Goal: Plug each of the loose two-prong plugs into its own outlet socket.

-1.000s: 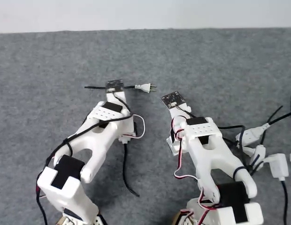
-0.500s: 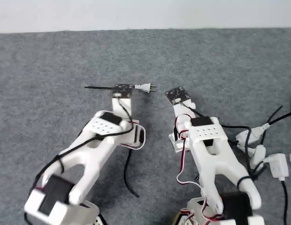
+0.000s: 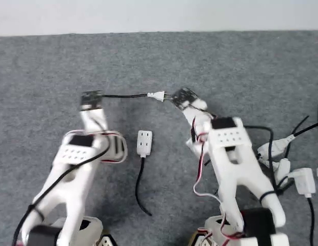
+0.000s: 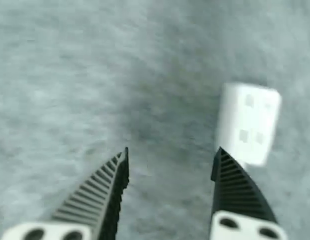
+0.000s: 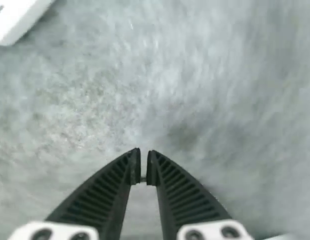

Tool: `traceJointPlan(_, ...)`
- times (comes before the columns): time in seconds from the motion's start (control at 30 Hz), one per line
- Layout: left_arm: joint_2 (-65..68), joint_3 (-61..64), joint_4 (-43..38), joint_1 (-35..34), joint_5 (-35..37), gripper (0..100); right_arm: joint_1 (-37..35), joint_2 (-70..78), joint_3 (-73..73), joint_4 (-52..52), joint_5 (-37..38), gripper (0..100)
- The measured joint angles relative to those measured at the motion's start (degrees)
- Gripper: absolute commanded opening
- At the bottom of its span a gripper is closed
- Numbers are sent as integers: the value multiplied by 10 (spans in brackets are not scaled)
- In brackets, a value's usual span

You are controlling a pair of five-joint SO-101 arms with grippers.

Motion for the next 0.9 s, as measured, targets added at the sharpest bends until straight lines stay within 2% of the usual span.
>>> traceJointPlan(0.17,-72,62,-36,-76,-6,258,5,105,-164,9,145,25)
traceJointPlan(0.27,-84,79,-36,-109,-4,259,2,193,-275,6,186,25)
traceJointPlan(0.47,-86,96,-45,-113,-6,259,-37,410,-506,-9,236,24)
traceJointPlan(0.73,-87,103,-55,-117,-6,259,-63,644,-804,91,346,6)
traceJointPlan(0.9,-87,103,-57,-117,-29,258,-76,758,-982,159,385,9)
